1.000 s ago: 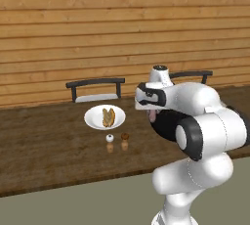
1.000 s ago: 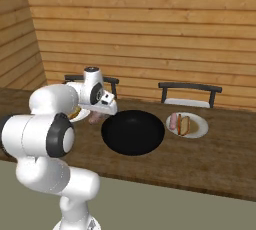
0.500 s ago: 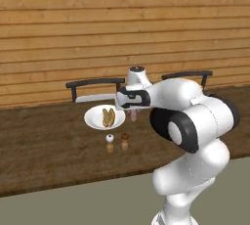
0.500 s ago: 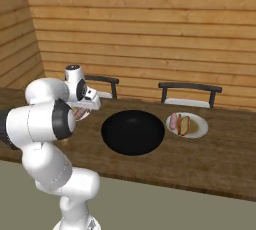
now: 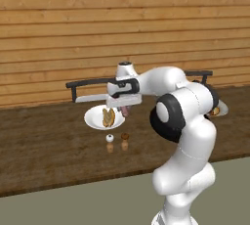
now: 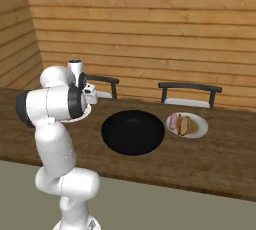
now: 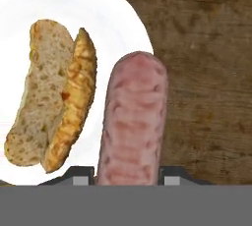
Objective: Place one bun and one sausage from the bowl on each plate.
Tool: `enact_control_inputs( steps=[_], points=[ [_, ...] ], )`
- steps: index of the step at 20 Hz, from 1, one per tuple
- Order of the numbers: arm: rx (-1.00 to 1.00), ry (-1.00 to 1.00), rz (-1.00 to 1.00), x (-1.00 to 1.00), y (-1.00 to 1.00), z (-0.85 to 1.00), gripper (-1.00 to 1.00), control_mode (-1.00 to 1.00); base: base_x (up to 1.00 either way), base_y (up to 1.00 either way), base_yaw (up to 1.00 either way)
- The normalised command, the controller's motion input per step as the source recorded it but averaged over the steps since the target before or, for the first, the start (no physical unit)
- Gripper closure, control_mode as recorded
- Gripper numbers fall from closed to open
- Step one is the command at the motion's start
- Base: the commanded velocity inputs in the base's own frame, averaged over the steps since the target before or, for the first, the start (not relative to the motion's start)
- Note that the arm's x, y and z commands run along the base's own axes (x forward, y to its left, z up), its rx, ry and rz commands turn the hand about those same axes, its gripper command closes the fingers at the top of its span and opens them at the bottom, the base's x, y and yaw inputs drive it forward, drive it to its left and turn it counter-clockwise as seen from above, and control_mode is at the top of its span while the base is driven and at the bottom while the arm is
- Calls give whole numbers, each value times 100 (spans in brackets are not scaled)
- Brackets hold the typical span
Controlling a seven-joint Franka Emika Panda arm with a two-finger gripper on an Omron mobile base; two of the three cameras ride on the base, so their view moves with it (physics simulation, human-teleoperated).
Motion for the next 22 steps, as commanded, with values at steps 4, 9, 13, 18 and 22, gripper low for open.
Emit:
enact_control_inputs(
  steps=[4, 9, 13, 18, 22],
  points=[
    [-2, 7, 3, 33, 47, -45, 100, -100, 0, 0, 0],
    [-1, 2, 0, 44, 18, -44, 100, -100, 0, 0, 0],
    [0, 0, 0, 38, -2, -31, 100, -100, 0, 0, 0],
    [0, 0, 0, -25, -8, -20, 100, -100, 0, 0, 0],
    [2, -1, 0, -43, -30, -12, 100, -100, 0, 0, 0]
  ],
)
